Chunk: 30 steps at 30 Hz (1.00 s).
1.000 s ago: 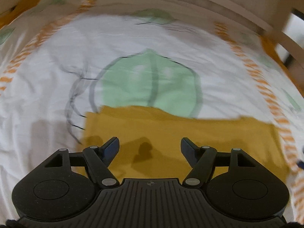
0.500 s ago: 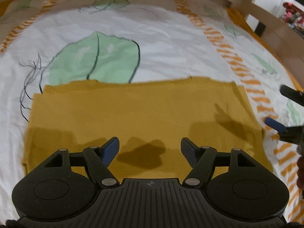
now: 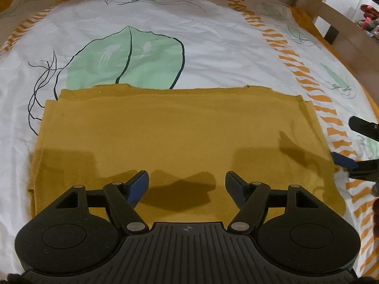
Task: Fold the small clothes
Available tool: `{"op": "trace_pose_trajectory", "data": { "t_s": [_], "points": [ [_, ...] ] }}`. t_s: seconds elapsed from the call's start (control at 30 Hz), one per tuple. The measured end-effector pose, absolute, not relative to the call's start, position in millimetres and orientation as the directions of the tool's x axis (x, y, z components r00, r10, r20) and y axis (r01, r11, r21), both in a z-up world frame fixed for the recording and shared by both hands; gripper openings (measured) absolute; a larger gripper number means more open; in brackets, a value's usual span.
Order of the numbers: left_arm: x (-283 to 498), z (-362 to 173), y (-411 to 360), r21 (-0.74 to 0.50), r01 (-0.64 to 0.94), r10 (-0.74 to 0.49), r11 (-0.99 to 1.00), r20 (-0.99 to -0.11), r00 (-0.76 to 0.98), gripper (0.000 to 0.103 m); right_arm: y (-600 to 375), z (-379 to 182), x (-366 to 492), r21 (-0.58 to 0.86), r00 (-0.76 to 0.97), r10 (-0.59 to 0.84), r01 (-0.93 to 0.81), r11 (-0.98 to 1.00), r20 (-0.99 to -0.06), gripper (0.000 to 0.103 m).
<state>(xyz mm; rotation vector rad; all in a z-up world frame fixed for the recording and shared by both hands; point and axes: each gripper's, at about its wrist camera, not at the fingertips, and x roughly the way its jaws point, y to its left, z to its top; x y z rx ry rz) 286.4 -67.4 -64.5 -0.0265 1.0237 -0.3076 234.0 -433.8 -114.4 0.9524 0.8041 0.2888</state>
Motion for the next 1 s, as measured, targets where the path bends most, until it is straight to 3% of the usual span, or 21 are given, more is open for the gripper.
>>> {"op": "trace_pose_trajectory", "data": {
  "t_s": [0.33,0.7,1.0],
  "points": [
    [294,-68,-75,-0.169,0.231,-0.265,0.958,-0.832,0.488,0.07,-424,-124,241,0.821,0.535,0.667,0.093,0.563,-0.518,0.103],
    [334,-82,-92,-0.114,0.144,-0.175,0.983,-0.823,0.541,0.07,-417,-111,239,0.767,0.508,0.637,0.078,0.637,-0.58,0.103],
    [357,-100,-99,-0.065,0.126,-0.119,0.99,-0.862,0.492,0.097,-438,-97,231,0.748,0.608,0.548,0.116,0.653,-0.574,0.103]
  ]
}}
